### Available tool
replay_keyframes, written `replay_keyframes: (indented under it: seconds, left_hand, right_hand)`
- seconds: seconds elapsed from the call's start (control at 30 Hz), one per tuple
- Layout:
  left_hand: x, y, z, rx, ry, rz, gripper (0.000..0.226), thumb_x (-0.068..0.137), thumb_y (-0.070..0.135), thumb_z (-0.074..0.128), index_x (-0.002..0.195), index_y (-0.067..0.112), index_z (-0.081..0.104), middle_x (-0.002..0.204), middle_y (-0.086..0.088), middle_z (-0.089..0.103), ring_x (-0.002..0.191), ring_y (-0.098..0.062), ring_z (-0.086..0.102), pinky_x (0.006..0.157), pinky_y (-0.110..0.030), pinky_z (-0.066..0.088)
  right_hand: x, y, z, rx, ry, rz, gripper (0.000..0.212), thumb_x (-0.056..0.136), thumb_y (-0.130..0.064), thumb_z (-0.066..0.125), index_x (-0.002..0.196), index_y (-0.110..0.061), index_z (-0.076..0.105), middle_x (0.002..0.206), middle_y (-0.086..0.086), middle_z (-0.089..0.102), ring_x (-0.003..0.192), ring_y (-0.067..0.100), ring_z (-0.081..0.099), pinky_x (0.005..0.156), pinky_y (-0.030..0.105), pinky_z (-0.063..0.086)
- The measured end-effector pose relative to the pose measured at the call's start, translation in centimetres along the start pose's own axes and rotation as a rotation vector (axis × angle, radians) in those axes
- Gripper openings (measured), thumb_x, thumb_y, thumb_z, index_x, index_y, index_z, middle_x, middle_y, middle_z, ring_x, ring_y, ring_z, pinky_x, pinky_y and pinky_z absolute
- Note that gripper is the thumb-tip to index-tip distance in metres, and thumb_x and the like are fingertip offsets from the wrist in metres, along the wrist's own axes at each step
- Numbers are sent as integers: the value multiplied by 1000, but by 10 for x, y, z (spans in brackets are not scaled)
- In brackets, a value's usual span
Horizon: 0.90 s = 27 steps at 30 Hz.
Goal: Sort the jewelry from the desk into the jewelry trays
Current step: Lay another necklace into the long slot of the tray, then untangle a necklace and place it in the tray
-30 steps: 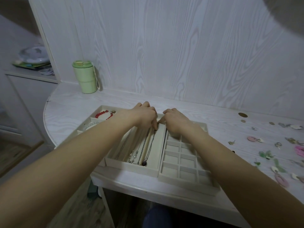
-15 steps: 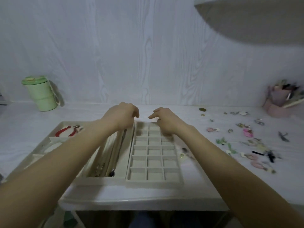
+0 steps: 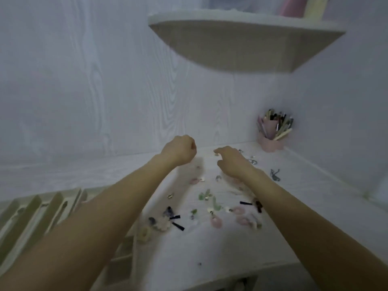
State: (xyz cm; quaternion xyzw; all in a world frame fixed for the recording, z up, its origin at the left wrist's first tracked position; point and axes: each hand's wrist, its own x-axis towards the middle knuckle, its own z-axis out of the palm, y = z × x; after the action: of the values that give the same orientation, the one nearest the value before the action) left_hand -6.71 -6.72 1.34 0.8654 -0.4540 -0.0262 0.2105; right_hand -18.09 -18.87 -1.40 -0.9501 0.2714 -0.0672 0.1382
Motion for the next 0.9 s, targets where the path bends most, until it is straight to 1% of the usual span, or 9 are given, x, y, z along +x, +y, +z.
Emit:
replay_keyframes:
  seconds: [0.2, 0.27, 0.37, 0.43, 0.53, 0.6, 0.7, 0.8, 0.9]
  left_hand:
    - [100, 42, 58, 0, -69, 44, 32, 97, 12, 38, 117, 5, 61, 120, -13, 62, 105, -30, 59, 91, -36, 49]
    - [133, 47, 80, 34, -88, 14, 31, 95, 9, 40, 117, 5, 61, 120, -13, 61, 105, -30, 58, 88, -36, 47]
    - [163, 45, 107, 74, -139, -29, 26, 94, 17, 50, 117, 12, 61, 126, -8, 58, 116, -28, 52, 95, -37, 41]
    - [175, 43, 121, 92, -171, -21, 18, 93, 26, 55, 105, 17, 64, 124, -7, 59, 117, -28, 50, 97, -37, 39]
    - [185, 44, 135, 109, -155, 24, 26, 92, 29, 54, 107, 13, 68, 118, -10, 59, 110, -30, 52, 92, -39, 45]
    - [187, 49, 139, 173, -144, 47, 27, 92, 27, 54, 107, 6, 64, 117, -14, 53, 110, -31, 49, 88, -38, 43]
    - [187, 53, 138, 217, -156, 55, 28, 93, 22, 51, 112, 3, 57, 120, -15, 49, 115, -32, 43, 92, -38, 37]
    - [182, 52, 128, 78, -142, 48, 23, 94, 13, 49, 110, 2, 60, 119, -13, 57, 112, -30, 51, 96, -38, 42]
    - [165, 54, 106, -218, -66, 65, 20, 95, 3, 42, 102, -2, 60, 108, -15, 66, 102, -27, 61, 85, -31, 48]
  right_hand:
    - [48, 88, -7, 16, 21, 118, 46, 98, -8, 37, 144, -4, 33, 151, 12, 30, 138, 28, 27, 111, 33, 25]
    - [70, 108, 0, -22, -2, 96, 47, 100, -10, 35, 146, -1, 28, 154, 14, 26, 141, 28, 25, 112, 31, 19]
    - [100, 125, 17, -69, -64, 34, 49, 103, -14, 32, 149, -4, 20, 157, 12, 19, 144, 24, 20, 116, 30, 12]
    - [119, 130, 25, -105, -44, 4, 46, 102, -10, 32, 147, -6, 28, 153, 13, 29, 140, 26, 29, 115, 31, 20]
    - [137, 131, 30, -165, 68, 10, 38, 100, -12, 38, 135, -12, 51, 131, 15, 52, 122, 30, 47, 99, 37, 40]
    - [140, 132, 29, -230, 118, 12, 33, 99, -17, 43, 128, -18, 58, 123, 11, 56, 116, 28, 49, 91, 37, 42]
    - [139, 134, 27, -248, 123, 19, 25, 97, -19, 50, 119, -19, 62, 119, 10, 55, 116, 27, 48, 91, 37, 42]
    - [137, 132, 24, -233, 124, 10, 20, 94, -11, 51, 106, -9, 67, 113, 12, 55, 109, 29, 50, 88, 38, 45]
    - [130, 128, 21, 23, 195, -2, 17, 91, -6, 51, 92, -1, 68, 104, 13, 60, 100, 29, 56, 85, 39, 48]
